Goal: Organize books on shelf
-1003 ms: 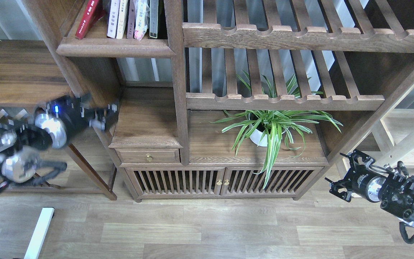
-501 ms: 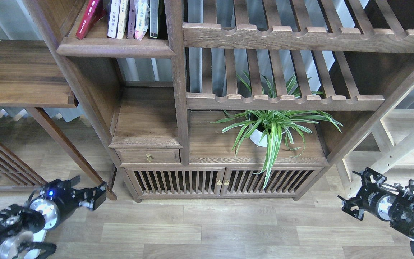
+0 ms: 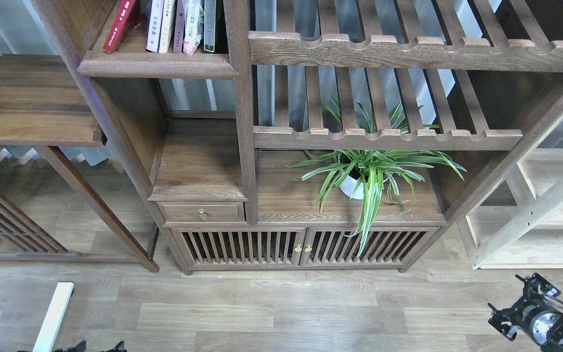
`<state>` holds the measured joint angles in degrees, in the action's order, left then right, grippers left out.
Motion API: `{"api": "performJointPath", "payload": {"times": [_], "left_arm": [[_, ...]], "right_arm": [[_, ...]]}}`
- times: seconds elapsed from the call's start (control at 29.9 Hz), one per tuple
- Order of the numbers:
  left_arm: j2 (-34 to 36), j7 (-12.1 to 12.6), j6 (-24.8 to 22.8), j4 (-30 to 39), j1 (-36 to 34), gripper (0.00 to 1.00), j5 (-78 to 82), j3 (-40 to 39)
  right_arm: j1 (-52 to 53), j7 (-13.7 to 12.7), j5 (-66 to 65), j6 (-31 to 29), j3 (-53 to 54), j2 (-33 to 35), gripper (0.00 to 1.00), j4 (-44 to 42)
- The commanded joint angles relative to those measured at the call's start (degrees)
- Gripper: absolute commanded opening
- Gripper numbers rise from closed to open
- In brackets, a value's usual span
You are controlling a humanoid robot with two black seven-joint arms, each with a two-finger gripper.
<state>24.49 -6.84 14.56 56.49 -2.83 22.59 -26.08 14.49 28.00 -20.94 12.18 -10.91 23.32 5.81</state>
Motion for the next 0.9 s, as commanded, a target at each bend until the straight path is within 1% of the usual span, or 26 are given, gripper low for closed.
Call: {"api": "performJointPath", "payload": {"times": [0.0,0.07,0.23,0.33,0.43,0.5,0.77,0.87], "left_arm": [[-4.79,-1.07,-0.41,-8.39,-0.15,0.86,-4.74,2.60],[-6.82,-1.16,-1.37,-11.91,-0.15,0.86,-5.98,3.48],[-14.20,-1.16,-4.27,-25.61,-0.42,0.88,-6.16,4.89],[-18.59,-1.07,-7.52,-34.49,-0.42,0.89,-6.16,6.47],[-21.93,-0.98,-10.25,-40.21,-0.07,0.90,-6.16,8.49],[-22.91,-0.90,-10.78,-41.37,0.63,0.91,-6.33,9.55],[-24.49,-0.63,-10.87,-41.46,3.80,0.93,-7.65,11.83],[-24.49,-1.16,-10.87,-41.46,3.89,0.94,-8.26,12.28]], "right_arm": [[-2.35,0.00,6.15,0.21,0.01,-2.48,0.96,-3.69],[-3.67,0.00,8.62,0.82,0.01,-3.01,0.96,-4.40],[-6.84,0.00,12.06,1.71,1.58,-3.10,0.96,-4.76],[-8.94,0.00,13.03,1.62,4.57,-3.28,0.96,-5.72],[-10.35,0.00,13.12,1.62,6.07,-4.86,0.97,-6.34],[-11.06,0.00,13.12,1.62,6.51,-5.74,0.97,-6.78],[-13.78,0.00,13.99,1.62,7.22,-11.10,0.97,-8.53],[-14.22,0.00,16.71,1.27,8.18,-13.64,0.97,-9.68]]}}
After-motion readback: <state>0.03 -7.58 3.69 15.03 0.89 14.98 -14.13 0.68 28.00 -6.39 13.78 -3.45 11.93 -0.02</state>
